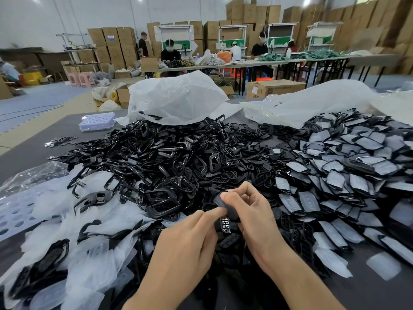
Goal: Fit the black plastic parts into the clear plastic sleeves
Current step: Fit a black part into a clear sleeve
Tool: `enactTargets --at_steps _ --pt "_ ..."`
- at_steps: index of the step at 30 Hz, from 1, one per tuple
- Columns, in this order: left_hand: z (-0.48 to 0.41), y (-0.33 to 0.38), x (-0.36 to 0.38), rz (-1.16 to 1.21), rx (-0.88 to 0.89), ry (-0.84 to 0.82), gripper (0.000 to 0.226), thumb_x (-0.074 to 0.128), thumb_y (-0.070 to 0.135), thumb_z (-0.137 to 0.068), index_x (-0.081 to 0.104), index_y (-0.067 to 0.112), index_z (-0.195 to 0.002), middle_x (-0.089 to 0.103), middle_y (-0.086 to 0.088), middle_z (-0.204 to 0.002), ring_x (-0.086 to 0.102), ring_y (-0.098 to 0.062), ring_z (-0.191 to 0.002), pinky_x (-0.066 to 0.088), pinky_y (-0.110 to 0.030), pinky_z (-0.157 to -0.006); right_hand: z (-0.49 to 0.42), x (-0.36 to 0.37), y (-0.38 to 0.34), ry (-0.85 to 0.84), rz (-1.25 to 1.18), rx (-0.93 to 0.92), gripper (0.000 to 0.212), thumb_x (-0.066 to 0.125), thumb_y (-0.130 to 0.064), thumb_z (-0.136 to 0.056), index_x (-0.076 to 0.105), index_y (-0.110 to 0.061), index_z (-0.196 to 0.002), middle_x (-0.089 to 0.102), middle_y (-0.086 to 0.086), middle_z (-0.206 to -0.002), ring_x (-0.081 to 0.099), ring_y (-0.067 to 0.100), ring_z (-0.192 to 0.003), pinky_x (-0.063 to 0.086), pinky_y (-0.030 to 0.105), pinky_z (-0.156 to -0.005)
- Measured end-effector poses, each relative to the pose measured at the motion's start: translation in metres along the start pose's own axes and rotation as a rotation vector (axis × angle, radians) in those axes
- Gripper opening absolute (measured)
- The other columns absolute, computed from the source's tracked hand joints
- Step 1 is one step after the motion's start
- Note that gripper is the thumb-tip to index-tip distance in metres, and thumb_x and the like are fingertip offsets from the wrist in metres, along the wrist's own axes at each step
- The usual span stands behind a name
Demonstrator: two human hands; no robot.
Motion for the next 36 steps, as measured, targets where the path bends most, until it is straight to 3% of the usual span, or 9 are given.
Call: enactTargets --at_steps 6,12,17,19,22,24,26,30,36 --pt "-0.002 -0.015 -0.005 -0.114 -0.058 0.03 0.028 0.038 0.026 -0.098 0.053 0.036 -0.119 0.062 0.014 -0.087 0.059 -0.004 -0.069 0.049 -0.03 -0.053 0.003 0.009 0.002 -0.081 0.027 -0.037 0.026 0.069 -0.003 -0.091 0.055 -0.018 -0.074 0.066 0.001 -0.073 0.058 0.009 -0.063 0.054 0.02 -0.066" --pt "-0.001 -0.017 -0.01 -0.027 -0.138 0.13 0.024 0.044 0.027 -0.096 0.059 0.03 -0.115 0.047 0.026 -0.069 0.038 0.01 -0.057 0.03 -0.006 -0.053 0.003 0.01 0.0 -0.089 0.059 -0.043 0.024 0.072 -0.018 -0.081 0.057 -0.029 -0.066 0.065 -0.006 -0.069 0.06 0.005 -0.06 0.057 0.025 -0.066" --pt "0.001 -0.022 -0.015 0.007 -0.175 0.186 0.022 0.05 0.021 -0.098 0.062 0.028 -0.116 0.037 0.025 -0.058 0.04 0.01 -0.05 0.027 -0.004 -0.051 0.003 0.01 0.001 -0.082 0.039 -0.021 0.02 0.072 -0.022 -0.078 0.058 -0.029 -0.065 0.065 -0.002 -0.075 0.064 0.007 -0.065 0.062 0.032 -0.075" --pt "0.001 -0.018 -0.011 -0.007 -0.13 0.142 0.024 0.048 0.021 -0.098 0.061 0.03 -0.116 0.048 0.027 -0.069 0.043 0.009 -0.054 0.033 -0.006 -0.052 0.004 0.01 0.001 -0.088 0.031 -0.016 0.02 0.072 -0.02 -0.079 0.058 -0.027 -0.067 0.065 -0.001 -0.074 0.063 0.008 -0.064 0.06 0.031 -0.073" --pt "0.001 -0.012 -0.003 0.021 -0.056 0.066 0.03 0.043 0.026 -0.096 0.063 0.033 -0.117 0.063 0.016 -0.088 0.057 -0.003 -0.061 0.05 -0.029 -0.053 0.003 0.007 0.001 -0.066 0.026 -0.013 0.029 0.072 -0.01 -0.087 0.057 -0.026 -0.067 0.064 0.0 -0.071 0.057 0.009 -0.062 0.053 0.022 -0.065" --pt "0.002 -0.009 -0.004 0.051 -0.055 0.099 0.028 0.044 0.026 -0.095 0.064 0.035 -0.113 0.062 0.018 -0.084 0.053 -0.003 -0.058 0.047 -0.025 -0.053 0.003 0.005 0.001 -0.042 0.069 -0.019 0.034 0.071 -0.009 -0.091 0.058 -0.028 -0.067 0.062 -0.002 -0.072 0.054 0.01 -0.067 0.05 0.024 -0.066" --pt "0.004 -0.017 -0.009 0.154 -0.18 0.207 0.022 0.045 0.031 -0.095 0.061 0.039 -0.108 0.059 0.02 -0.073 0.049 -0.002 -0.052 0.04 -0.013 -0.052 0.003 0.006 0.0 -0.063 0.074 -0.025 0.029 0.074 -0.013 -0.092 0.062 -0.029 -0.07 0.065 -0.004 -0.077 0.06 0.01 -0.072 0.055 0.028 -0.071" --pt "0.004 -0.041 -0.003 0.483 -0.447 0.25 0.011 0.051 0.043 -0.096 0.057 0.045 -0.104 0.061 0.005 -0.073 0.056 -0.014 -0.056 0.046 -0.025 -0.053 0.009 0.016 -0.003 -0.148 0.092 -0.019 0.008 0.081 -0.031 -0.083 0.075 -0.026 -0.085 0.074 -0.006 -0.082 0.069 0.008 -0.075 0.054 0.018 -0.066" --pt "0.001 -0.043 0.001 0.603 -0.505 0.21 0.016 0.057 0.028 -0.097 0.065 0.041 -0.093 0.065 -0.001 -0.071 0.059 -0.012 -0.057 0.049 -0.027 -0.052 0.009 0.017 0.0 -0.187 0.069 0.001 0.02 0.082 -0.037 -0.083 0.077 -0.031 -0.102 0.078 0.002 -0.096 0.071 0.011 -0.079 0.055 0.019 -0.071"
Point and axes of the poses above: each hand's wrist, its own z-axis away from the middle knuckle, its own x-axis out of the palm, y = z × x, the point moved 7 cm from there along -z, towards the middle knuckle
